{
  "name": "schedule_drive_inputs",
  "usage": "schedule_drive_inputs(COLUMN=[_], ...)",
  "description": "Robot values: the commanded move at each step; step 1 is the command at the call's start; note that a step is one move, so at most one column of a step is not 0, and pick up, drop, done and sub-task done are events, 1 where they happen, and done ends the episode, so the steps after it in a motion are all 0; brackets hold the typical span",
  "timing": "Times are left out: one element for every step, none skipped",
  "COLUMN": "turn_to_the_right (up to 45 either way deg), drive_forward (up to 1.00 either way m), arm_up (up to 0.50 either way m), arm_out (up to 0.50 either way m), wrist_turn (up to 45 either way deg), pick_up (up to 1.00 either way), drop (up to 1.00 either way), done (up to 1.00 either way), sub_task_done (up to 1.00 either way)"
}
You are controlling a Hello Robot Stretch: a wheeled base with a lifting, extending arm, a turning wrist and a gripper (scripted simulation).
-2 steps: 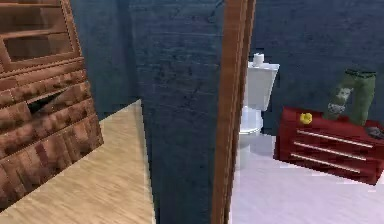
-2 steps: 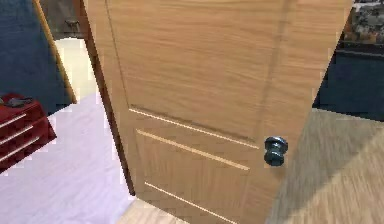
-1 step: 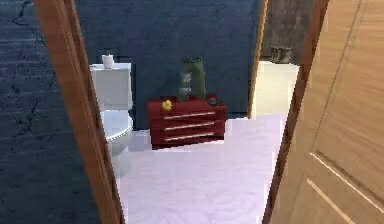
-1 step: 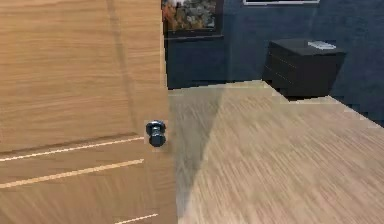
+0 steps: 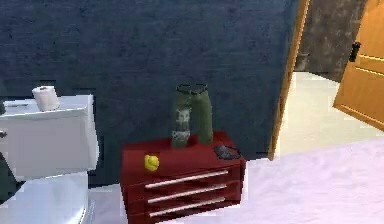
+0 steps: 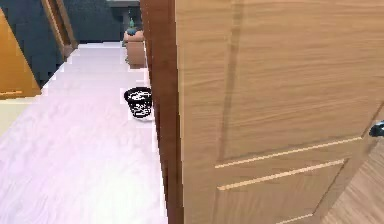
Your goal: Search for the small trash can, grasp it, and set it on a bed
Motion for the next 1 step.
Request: schedule_drive_inputs(turn_to_the_right=[33.0], drive_forward=[0.00], arm_up=[0.00], arm_out=[0.00], wrist_turn=[0.0], pick_up=[0.00], drop=[0.00], done=[0.00], sub_task_done=[0.00])
